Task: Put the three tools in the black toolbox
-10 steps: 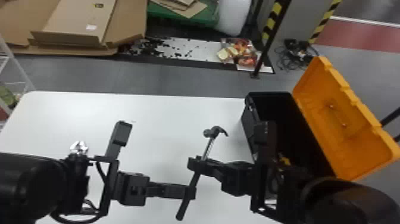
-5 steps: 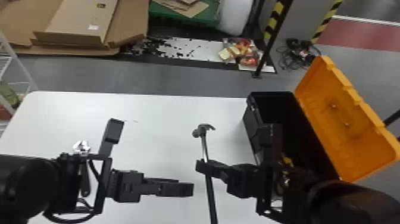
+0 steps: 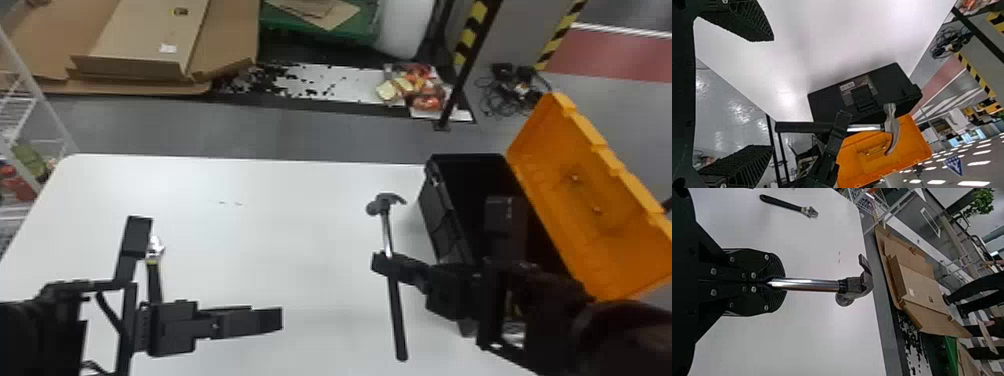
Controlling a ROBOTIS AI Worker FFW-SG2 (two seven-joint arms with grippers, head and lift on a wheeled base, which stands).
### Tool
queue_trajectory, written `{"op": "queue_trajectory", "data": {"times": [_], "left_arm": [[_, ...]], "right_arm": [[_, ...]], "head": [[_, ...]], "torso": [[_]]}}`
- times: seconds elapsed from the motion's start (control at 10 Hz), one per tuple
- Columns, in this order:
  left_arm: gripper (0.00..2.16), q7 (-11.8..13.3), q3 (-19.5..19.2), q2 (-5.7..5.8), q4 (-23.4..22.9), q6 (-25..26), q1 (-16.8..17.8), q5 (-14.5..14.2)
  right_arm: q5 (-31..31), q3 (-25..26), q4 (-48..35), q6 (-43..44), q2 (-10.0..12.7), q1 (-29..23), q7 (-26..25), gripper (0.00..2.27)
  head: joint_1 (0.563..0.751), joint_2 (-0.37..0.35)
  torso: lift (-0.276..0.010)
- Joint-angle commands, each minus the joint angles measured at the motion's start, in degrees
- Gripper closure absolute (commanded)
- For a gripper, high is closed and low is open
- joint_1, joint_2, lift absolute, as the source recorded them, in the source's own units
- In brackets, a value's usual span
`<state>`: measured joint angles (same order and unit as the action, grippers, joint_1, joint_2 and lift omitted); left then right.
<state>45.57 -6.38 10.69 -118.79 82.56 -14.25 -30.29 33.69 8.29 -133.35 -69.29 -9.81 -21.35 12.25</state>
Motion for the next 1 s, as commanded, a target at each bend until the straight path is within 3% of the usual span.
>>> {"op": "queue_trajectory", "data": {"times": [0.0, 0.2, 0.6, 0.9], "left_arm": [[0.03, 0.3, -3.8, -0.14, -1.2, -0.3, -2.7, -0.6], [0.03, 0.7, -5.0, -0.23, -1.4, -0.3, -4.1, -0.6], [0.03, 0.8, -5.0, -0.31, -1.8, -0.5, -4.6, -0.5], [0.03, 0.8, -4.8, -0.31, -1.9, -0.2, -4.6, -0.5]], "right_arm": [[1.8, 4.0, -2.4, -0.8, -1.5, -0.1, -0.6, 2.24], [3.2, 8.8, -6.8, -2.0, -3.5, -1.0, -2.4, 2.24], [3.5, 16.5, -9.5, 0.4, -5.7, -0.6, -4.0, 2.24], [-0.6, 18.6, -4.9, 7.3, -7.8, -0.3, 2.0, 2.24]], "head": [[0.695, -0.116], [0.695, -0.133], [0.695, -0.238], [0.695, -0.301]], "torso": [[-0.055], [-0.055], [-0.055], [-0.055]]}}
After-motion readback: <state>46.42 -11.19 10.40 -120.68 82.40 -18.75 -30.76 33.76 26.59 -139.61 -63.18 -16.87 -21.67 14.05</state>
